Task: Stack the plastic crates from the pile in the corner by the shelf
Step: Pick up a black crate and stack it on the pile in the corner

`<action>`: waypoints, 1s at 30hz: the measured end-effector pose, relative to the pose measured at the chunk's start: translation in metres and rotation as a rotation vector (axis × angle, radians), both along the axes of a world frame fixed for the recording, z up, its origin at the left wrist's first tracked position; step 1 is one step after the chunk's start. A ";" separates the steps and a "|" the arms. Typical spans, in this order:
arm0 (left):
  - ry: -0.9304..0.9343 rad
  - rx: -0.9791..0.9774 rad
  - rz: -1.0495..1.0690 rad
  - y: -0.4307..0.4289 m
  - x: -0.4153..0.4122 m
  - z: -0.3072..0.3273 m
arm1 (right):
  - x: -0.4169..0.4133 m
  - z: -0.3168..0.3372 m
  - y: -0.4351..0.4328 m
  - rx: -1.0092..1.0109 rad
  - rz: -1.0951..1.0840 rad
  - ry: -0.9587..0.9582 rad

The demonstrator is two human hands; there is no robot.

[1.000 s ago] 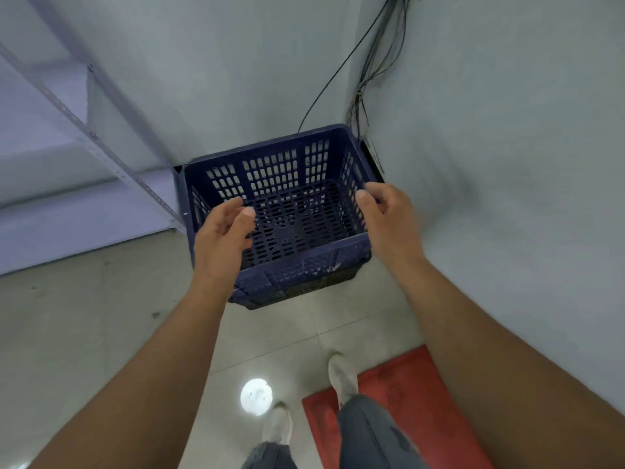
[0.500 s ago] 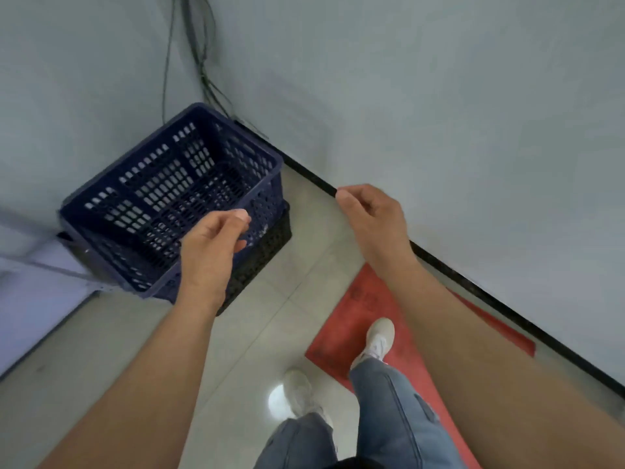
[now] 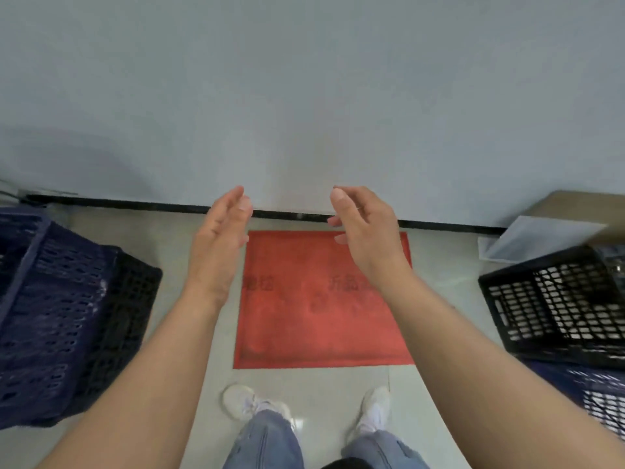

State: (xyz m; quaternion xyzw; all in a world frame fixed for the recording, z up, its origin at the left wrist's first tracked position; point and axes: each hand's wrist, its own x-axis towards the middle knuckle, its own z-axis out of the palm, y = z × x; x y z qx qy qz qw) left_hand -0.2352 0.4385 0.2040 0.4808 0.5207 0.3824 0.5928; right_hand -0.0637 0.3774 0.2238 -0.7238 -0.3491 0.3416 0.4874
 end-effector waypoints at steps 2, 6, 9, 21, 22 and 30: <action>-0.020 -0.017 -0.040 -0.020 0.048 -0.005 | 0.045 -0.001 -0.030 0.000 -0.055 0.001; -0.066 -0.048 -0.111 -0.063 0.142 -0.016 | 0.134 -0.006 -0.091 -0.014 -0.187 0.019; -0.085 -0.054 -0.176 -0.092 0.201 -0.020 | 0.187 -0.006 -0.133 -0.026 -0.275 0.049; -0.048 -0.106 -0.421 -0.132 0.350 -0.028 | 0.299 -0.023 -0.192 -0.017 -0.537 0.055; -0.049 -0.110 -0.443 -0.131 0.362 -0.030 | 0.308 -0.024 -0.193 -0.012 -0.561 0.049; -0.051 -0.146 -0.596 -0.142 0.461 -0.059 | 0.389 -0.055 -0.215 -0.035 -0.691 0.056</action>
